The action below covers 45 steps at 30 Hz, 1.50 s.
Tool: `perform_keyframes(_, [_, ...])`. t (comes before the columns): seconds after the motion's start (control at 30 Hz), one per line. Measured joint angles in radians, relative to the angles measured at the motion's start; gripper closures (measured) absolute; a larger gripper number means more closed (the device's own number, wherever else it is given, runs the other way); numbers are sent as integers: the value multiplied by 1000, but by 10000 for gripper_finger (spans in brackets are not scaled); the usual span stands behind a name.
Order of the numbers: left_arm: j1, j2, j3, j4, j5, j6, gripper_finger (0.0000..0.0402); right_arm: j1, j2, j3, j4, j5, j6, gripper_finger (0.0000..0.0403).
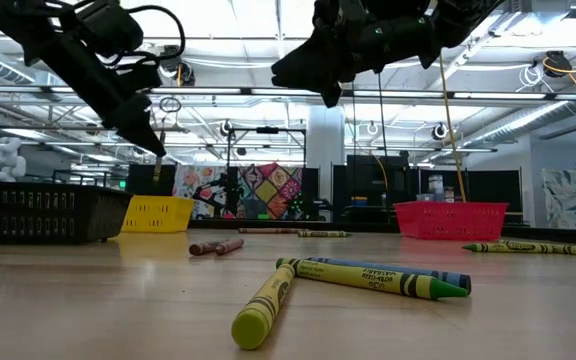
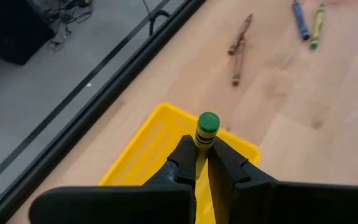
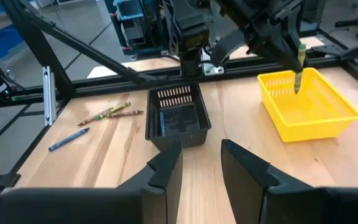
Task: Sort crayons
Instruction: Put the green crayon into the yellow bin
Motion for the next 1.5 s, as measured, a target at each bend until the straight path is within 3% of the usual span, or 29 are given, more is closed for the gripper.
perform_keyframes(0.57, [38,112,0,-59,-46,-10,388,0,0,0,-337,-53,19,305])
perform_keyframes(0.93, [38,202,0,-58,-55,-36,388,0,0,0,-439,-74,38,305])
perform_keyframes(1.17, [38,219,0,-48,-112,-32,388,2,0,0,-564,-107,53,305])
perform_keyframes(1.5, [38,219,0,-32,-113,-29,380,8,0,0,-575,-107,60,305])
